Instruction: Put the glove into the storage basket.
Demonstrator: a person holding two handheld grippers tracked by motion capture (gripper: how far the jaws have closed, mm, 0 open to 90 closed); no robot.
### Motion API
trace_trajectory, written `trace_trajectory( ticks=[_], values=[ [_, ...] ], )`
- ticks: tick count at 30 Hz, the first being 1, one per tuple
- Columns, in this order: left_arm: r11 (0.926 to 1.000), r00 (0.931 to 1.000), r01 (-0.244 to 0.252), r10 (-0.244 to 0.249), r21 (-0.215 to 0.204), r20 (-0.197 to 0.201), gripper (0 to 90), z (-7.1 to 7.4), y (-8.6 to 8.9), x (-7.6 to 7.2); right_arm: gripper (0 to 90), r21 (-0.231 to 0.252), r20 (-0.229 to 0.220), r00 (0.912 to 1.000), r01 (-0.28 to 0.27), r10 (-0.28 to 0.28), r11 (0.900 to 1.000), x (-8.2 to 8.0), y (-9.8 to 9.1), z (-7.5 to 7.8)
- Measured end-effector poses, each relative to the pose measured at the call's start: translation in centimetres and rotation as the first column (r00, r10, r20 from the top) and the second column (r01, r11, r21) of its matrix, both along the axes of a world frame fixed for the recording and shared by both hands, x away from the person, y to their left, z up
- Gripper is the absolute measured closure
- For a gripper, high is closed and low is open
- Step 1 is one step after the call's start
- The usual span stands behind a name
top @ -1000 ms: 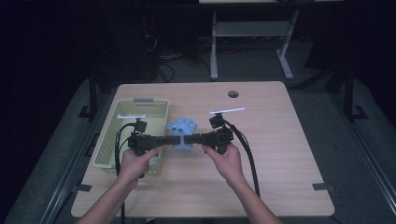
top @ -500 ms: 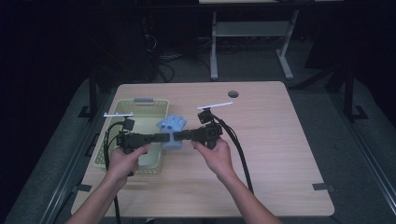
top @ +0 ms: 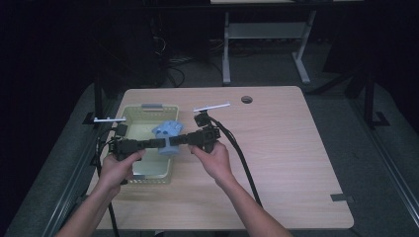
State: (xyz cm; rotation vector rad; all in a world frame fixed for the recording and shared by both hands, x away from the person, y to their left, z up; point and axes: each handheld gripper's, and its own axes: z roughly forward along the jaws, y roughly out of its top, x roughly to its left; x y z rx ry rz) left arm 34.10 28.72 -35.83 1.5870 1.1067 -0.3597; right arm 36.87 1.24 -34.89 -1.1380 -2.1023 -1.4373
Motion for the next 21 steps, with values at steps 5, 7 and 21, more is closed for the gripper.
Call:
trace_trajectory(
  ticks=[5, 7, 21],
  values=[
    [0.9998, 0.9997, -0.021, 0.021, -0.005, -0.013, 69.9, 0.1, 1.3, 0.0, 73.0, -0.008, 0.009, 0.9998, -0.015, 0.015, 0.9999, 0.3, 1.5, 0.2],
    [0.9997, 0.9996, -0.023, 0.023, -0.001, -0.014, 69.9, 0.1, 1.7, -0.1, 72.9, -0.007, 0.008, 0.9998, -0.018, 0.018, 0.9998, 0.4, 1.9, 0.2],
    [0.9986, 0.9983, -0.051, 0.052, 0.014, -0.028, 70.0, -0.6, 4.3, 0.2, 73.0, -0.001, -0.021, 0.9989, -0.041, 0.041, 0.9992, 1.3, 4.7, -0.7]
  ],
)
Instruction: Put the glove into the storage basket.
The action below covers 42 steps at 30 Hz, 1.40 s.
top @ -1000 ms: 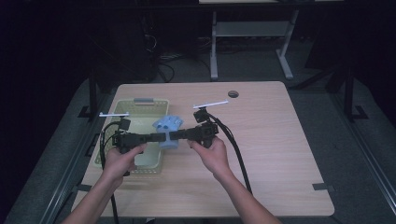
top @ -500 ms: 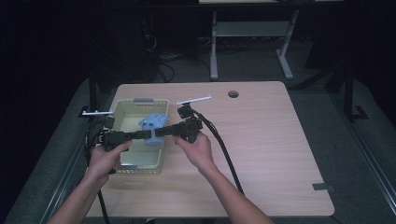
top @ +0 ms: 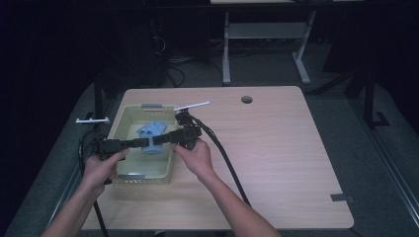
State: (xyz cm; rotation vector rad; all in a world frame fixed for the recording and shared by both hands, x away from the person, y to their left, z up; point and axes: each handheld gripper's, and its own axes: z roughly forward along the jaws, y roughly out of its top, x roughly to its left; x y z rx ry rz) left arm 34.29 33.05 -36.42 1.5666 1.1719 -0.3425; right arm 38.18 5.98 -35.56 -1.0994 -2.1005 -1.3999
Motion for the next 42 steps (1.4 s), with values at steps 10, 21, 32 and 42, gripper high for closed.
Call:
trace_trajectory(
  ticks=[10, 21, 32, 42],
  values=[
    [0.9999, 0.9995, -0.012, 0.012, -0.008, -0.028, 70.2, -0.9, 1.6, 0.4, 73.0, -0.004, -0.014, 0.9998, -0.016, 0.016, 0.9999, 0.7, 1.6, -1.0],
    [0.9988, 0.9963, -0.048, 0.049, 0.011, -0.07, 73.2, -1.7, 3.0, 0.6, 73.2, -0.01, -0.036, 0.9991, -0.024, 0.024, 0.9997, 1.6, 3.5, -2.0],
    [0.9975, 0.993, -0.057, 0.061, 0.041, -0.101, 76.5, -3.0, 3.9, 1.3, 73.2, -0.034, -0.067, 0.9977, -0.014, 0.012, 0.9993, 2.2, 4.8, -3.8],
    [0.9967, 0.99, -0.052, 0.06, 0.062, -0.128, 77.6, -4.1, 4.4, 1.8, 72.8, -0.044, -0.095, 0.9955, -0.004, 0.0, 0.999, 2.5, 5.4, -5.0]
  ],
)
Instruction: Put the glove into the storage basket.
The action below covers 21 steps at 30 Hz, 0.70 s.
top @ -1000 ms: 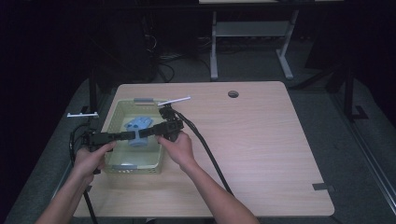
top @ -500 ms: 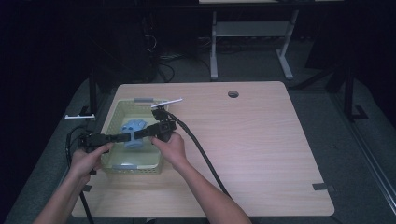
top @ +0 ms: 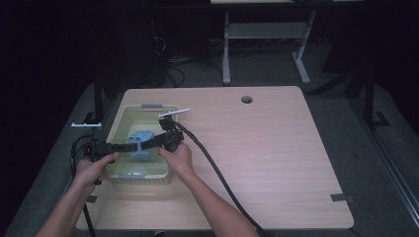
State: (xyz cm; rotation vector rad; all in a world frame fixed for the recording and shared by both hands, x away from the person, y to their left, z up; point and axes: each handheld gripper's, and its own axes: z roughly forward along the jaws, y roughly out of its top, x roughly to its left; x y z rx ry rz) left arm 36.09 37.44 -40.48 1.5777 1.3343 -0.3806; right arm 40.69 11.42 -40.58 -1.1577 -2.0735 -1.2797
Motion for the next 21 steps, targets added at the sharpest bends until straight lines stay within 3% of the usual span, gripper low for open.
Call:
trace_trajectory(
  ticks=[10, 16, 18, 21],
  values=[
    [0.9996, 0.9996, 0.007, -0.006, 0.027, -0.028, 78.0, -0.8, -0.1, 0.2, 71.4, -0.017, -0.032, 0.9993, 0.019, -0.02, 0.9997, -0.2, 0.1, -1.2],
    [0.9991, 0.9993, 0.007, -0.005, 0.042, -0.037, 78.0, -0.9, -0.1, 0.3, 70.9, -0.029, -0.024, 0.9994, 0.024, -0.025, 0.9993, -0.2, 0.2, -1.2],
    [0.9975, 0.999, 0.012, -0.009, 0.07, -0.044, 78.0, -1.0, -0.4, 0.4, 70.4, -0.062, -0.013, 0.9996, 0.023, -0.024, 0.9978, -0.3, 0.2, -1.3],
    [0.9975, 0.9989, 0.011, -0.007, 0.07, -0.047, 78.0, -1.1, -0.5, 0.5, 70.1, -0.081, -0.012, 0.9994, 0.031, -0.032, 0.9963, -0.4, 0.2, -1.3]
  ],
)
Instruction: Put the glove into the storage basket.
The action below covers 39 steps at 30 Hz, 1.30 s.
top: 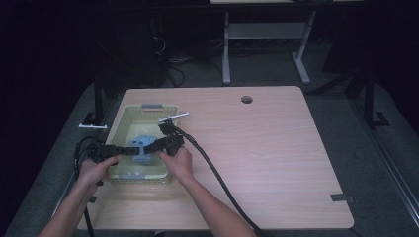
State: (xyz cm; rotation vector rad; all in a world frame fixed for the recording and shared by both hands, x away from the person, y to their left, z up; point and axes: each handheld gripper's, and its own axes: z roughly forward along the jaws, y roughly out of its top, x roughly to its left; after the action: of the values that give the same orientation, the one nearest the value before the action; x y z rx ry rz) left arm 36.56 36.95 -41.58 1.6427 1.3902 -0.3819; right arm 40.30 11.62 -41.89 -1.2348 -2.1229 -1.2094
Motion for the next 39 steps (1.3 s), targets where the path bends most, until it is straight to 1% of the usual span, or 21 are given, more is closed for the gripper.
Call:
trace_trajectory(
  ticks=[6, 10, 12, 13, 14, 15, 17, 19, 20, 21, 22, 24, 27, 30, 31, 33, 34, 35, 37, 38, 39],
  values=[
    [0.9998, 0.9999, -0.009, 0.009, 0.017, -0.005, 77.9, 0.0, 0.0, 0.0, 69.6, -0.014, 0.01, 1.0, 0.002, -0.002, 0.9999, 0.0, -0.1, 0.1],
    [0.9991, 0.9993, -0.025, 0.026, 0.035, -0.028, 77.8, 0.0, 0.1, 0.1, 68.7, -0.034, 0.028, 0.9995, 0.015, -0.014, 0.9993, 0.0, -0.5, 0.5],
    [0.9979, 0.9987, -0.03, 0.033, 0.058, -0.039, 77.8, 0.0, 0.0, 0.1, 68.6, -0.04, 0.037, 0.999, 0.025, -0.024, 0.9989, 0.0, -0.8, 0.6],
    [0.9952, 0.9977, -0.024, 0.03, 0.094, -0.061, 77.7, 0.1, -0.3, 0.2, 68.5, -0.033, 0.041, 0.9985, 0.037, -0.036, 0.9988, 0.0, -1.2, 0.9],
    [0.9952, 0.9977, -0.024, 0.03, 0.094, -0.061, 77.6, 0.1, -0.3, 0.2, 68.5, -0.033, 0.041, 0.9985, 0.037, -0.036, 0.9988, 0.0, -1.2, 0.9],
    [0.9891, 0.9993, -0.002, 0.008, 0.147, -0.036, 77.6, 0.1, -0.4, 0.4, 68.5, -0.029, 0.044, 0.9982, 0.041, -0.04, 0.9987, -0.1, -1.3, 1.0],
    [0.9737, 0.9984, 0.017, -0.004, 0.227, -0.056, 77.4, 0.2, -1.1, 0.6, 68.1, -0.029, 0.054, 0.9978, 0.04, -0.039, 0.9988, -0.4, -1.6, 1.1],
    [0.9615, 0.9977, 0.031, -0.013, 0.273, -0.066, 77.2, 0.3, -1.5, 0.8, 68.0, -0.025, 0.056, 0.9978, 0.039, -0.037, 0.9989, -0.5, -1.8, 1.2],
    [0.9615, 0.9977, 0.031, -0.013, 0.273, -0.066, 77.1, 0.3, -1.5, 0.8, 68.0, -0.025, 0.056, 0.9978, 0.039, -0.037, 0.9989, -0.5, -1.8, 1.2],
    [0.9508, 0.9966, 0.044, -0.021, 0.306, -0.08, 77.0, 0.2, -1.9, 1.0, 67.6, -0.017, 0.056, 0.9978, 0.037, -0.036, 0.9992, -0.6, -2.1, 1.3],
    [0.9508, 0.9966, 0.044, -0.021, 0.306, -0.08, 76.9, 0.2, -1.9, 1.0, 67.6, -0.017, 0.056, 0.9978, 0.037, -0.036, 0.9992, -0.6, -2.1, 1.3],
    [0.9372, 0.9952, 0.058, -0.027, 0.344, -0.094, 76.7, 0.1, -2.3, 1.2, 67.2, -0.01, 0.058, 0.9978, 0.033, -0.032, 0.9994, -0.6, -2.2, 1.4],
    [0.9245, 0.9915, 0.072, -0.026, 0.374, -0.127, 75.3, 0.0, -2.6, 1.8, 67.1, 0.007, 0.076, 0.9967, 0.028, -0.028, 0.9996, -0.7, -2.7, 1.7],
    [0.9244, 0.9908, 0.055, -0.004, 0.378, -0.135, 73.2, -0.1, -2.4, 2.0, 66.8, 0.018, 0.084, 0.9961, 0.026, -0.027, 0.9995, -0.8, -2.9, 1.9],
    [0.9193, 0.9892, 0.059, -0.001, 0.389, -0.147, 70.9, -0.2, -2.3, 2.1, 66.8, 0.021, 0.083, 0.9962, 0.025, -0.027, 0.9995, -0.8, -3.0, 2.0],
    [0.9162, 0.9887, 0.048, 0.013, 0.398, -0.149, 66.1, -0.1, -2.3, 2.1, 66.7, 0.027, 0.085, 0.996, 0.024, -0.026, 0.9993, -0.9, -3.2, 2.1],
    [0.9179, 0.9901, 0.022, 0.035, 0.396, -0.136, 63.5, -0.1, -2.3, 2.1, 66.4, 0.031, 0.085, 0.996, 0.023, -0.025, 0.9993, -0.9, -3.3, 2.1],
    [0.9112, 0.992, 0.005, 0.048, 0.412, -0.117, 60.9, 0.0, -1.9, 2.2, 66.2, 0.03, 0.088, 0.9957, 0.024, -0.026, 0.9993, -1.0, -3.4, 2.2],
    [0.9125, 0.9918, -0.01, 0.061, 0.409, -0.112, 58.7, 0.1, -1.6, 2.2, 65.8, 0.031, 0.087, 0.9959, 0.024, -0.026, 0.9993, -1.0, -3.5, 2.2],
    [0.9205, 0.9908, -0.02, 0.071, 0.39, -0.115, 58.9, 0.1, -1.5, 2.2, 65.5, 0.036, 0.091, 0.9955, 0.023, -0.026, 0.9991, -1.0, -3.6, 2.3],
    [0.9214, 0.9905, -0.024, 0.075, 0.388, -0.116, 58.0, 0.3, -1.5, 2.2, 65.1, 0.033, 0.096, 0.995, 0.024, -0.027, 0.9992, -1.0, -3.7, 2.3]
  ],
)
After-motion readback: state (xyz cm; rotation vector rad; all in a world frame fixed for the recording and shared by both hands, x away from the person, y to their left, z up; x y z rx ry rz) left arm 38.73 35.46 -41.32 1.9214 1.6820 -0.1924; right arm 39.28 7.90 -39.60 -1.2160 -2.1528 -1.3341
